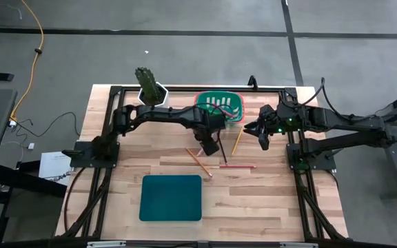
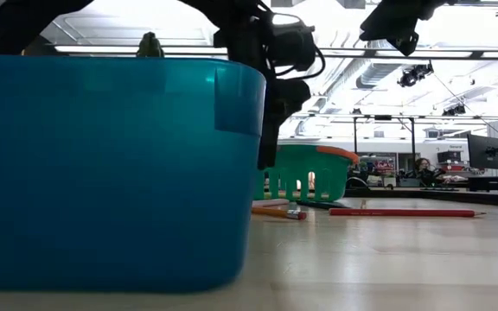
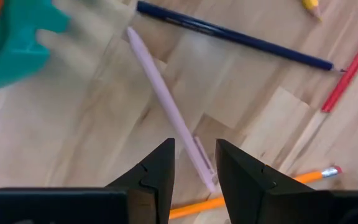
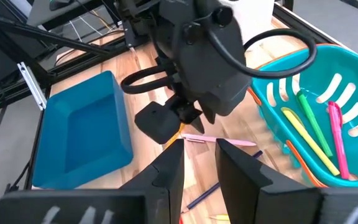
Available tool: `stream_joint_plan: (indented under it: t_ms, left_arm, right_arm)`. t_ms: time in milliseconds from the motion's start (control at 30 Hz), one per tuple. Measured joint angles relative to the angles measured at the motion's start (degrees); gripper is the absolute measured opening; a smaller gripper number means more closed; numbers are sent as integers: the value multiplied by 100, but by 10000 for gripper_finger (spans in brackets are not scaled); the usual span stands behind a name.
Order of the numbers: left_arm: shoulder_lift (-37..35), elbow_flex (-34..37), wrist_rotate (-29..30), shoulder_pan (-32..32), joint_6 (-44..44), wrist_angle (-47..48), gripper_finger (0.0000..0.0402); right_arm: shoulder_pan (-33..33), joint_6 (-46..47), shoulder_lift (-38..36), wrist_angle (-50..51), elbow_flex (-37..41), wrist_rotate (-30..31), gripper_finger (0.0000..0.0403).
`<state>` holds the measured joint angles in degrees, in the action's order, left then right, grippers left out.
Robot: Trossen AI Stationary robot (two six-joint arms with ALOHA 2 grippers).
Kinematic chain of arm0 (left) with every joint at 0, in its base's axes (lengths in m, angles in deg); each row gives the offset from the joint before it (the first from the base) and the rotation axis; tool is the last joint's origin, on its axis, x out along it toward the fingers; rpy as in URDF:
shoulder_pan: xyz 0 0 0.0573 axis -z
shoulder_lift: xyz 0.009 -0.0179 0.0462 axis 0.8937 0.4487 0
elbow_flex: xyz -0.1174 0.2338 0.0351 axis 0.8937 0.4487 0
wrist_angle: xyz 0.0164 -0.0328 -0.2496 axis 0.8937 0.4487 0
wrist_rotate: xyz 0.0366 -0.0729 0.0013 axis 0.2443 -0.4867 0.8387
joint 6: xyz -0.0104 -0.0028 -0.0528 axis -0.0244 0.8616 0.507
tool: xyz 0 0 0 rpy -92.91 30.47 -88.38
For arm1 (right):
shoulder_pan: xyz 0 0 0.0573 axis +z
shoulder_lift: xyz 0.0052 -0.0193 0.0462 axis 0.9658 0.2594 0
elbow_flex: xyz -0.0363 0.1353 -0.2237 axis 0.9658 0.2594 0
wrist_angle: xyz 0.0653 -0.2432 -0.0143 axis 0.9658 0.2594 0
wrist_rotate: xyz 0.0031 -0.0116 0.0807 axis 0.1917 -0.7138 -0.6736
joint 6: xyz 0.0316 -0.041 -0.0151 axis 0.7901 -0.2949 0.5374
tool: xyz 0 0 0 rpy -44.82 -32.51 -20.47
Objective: Sort pens & pencils
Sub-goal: Put the pink pen into the green basket
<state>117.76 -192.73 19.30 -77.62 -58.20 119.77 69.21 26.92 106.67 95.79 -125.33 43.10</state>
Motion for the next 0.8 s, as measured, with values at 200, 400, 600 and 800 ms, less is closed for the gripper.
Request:
stream_joint_plan:
  t_ms: [200,400,600,800]
  left_arm:
    - [24,-3,-25,-2,87,10,103]
    - [183,-5,-129,2,303,194,103]
    - [302,15,-290,46,462,306,103]
    - [291,0,-238,81,605,232,103]
  right_arm:
    - [1,-24,0,0,0,0,83]
    - [2,-62,0,9,0,-2,83]
    - [1,-116,-2,44,0,-40,83]
    - [2,-162,-2,46,0,-92,83]
